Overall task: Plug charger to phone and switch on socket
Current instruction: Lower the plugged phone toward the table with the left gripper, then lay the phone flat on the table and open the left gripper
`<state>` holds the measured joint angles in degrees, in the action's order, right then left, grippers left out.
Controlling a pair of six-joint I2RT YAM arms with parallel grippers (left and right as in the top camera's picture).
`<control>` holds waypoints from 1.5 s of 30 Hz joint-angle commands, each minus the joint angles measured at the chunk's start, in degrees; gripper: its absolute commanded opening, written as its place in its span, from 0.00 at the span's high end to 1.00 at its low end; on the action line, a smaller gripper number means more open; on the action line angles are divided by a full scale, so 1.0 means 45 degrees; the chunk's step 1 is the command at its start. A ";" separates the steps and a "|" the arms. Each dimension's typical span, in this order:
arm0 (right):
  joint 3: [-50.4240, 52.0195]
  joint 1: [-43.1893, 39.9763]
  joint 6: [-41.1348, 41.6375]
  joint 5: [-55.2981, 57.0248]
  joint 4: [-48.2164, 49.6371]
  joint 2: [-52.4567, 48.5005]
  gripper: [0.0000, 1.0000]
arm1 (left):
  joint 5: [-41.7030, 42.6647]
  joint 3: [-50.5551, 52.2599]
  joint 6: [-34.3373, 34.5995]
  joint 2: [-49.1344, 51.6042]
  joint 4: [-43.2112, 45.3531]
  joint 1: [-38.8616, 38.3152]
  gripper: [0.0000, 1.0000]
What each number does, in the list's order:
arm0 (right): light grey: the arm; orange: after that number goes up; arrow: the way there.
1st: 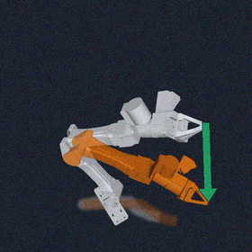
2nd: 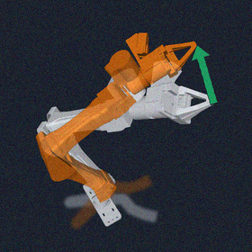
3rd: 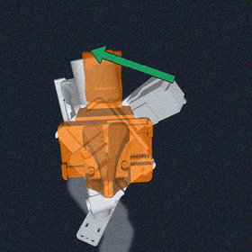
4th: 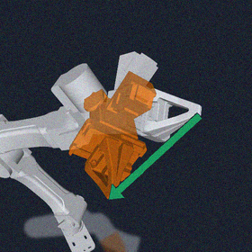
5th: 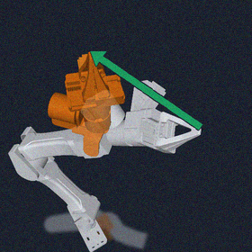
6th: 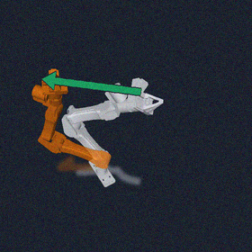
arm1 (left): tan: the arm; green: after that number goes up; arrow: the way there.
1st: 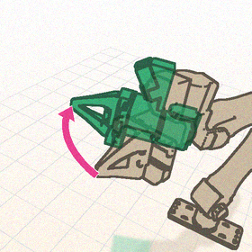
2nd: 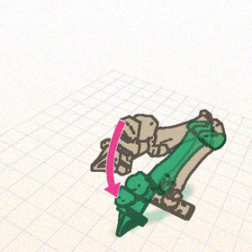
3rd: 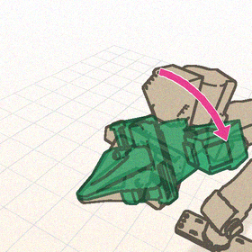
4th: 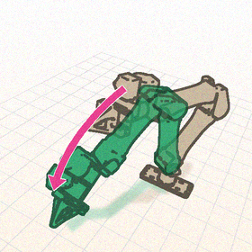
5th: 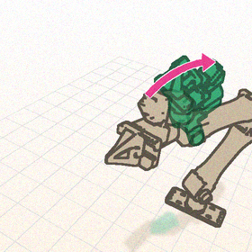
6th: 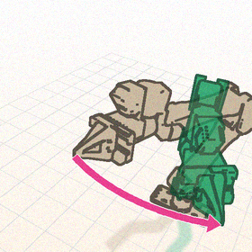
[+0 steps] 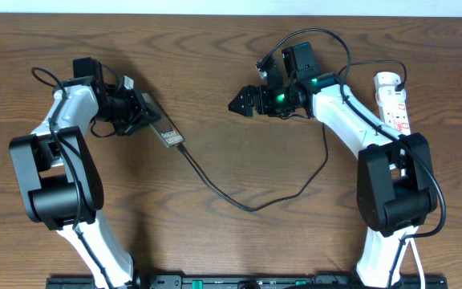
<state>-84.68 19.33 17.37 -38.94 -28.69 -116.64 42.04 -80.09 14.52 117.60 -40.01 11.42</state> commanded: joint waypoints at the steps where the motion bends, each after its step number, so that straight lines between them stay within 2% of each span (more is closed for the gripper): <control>1: -0.0049 0.0058 -0.0170 0.0015 -0.0019 0.0010 0.01 | 0.0194 -0.0126 -0.0257 -0.0175 -0.0058 0.0000 0.93; 23: -0.0049 0.0058 -0.0165 0.0005 -0.0015 0.0010 0.01 | 0.0155 -0.0126 -0.0209 -0.0175 -0.0748 0.0005 0.93; 45: -0.0049 0.0063 -0.0160 0.0000 -0.0024 0.0010 0.01 | -0.0986 -0.0126 -0.0068 -0.0155 -0.0379 0.0005 0.93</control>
<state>-84.68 19.35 17.37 -38.94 -28.73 -116.64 39.40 -80.09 14.79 117.60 -41.76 11.42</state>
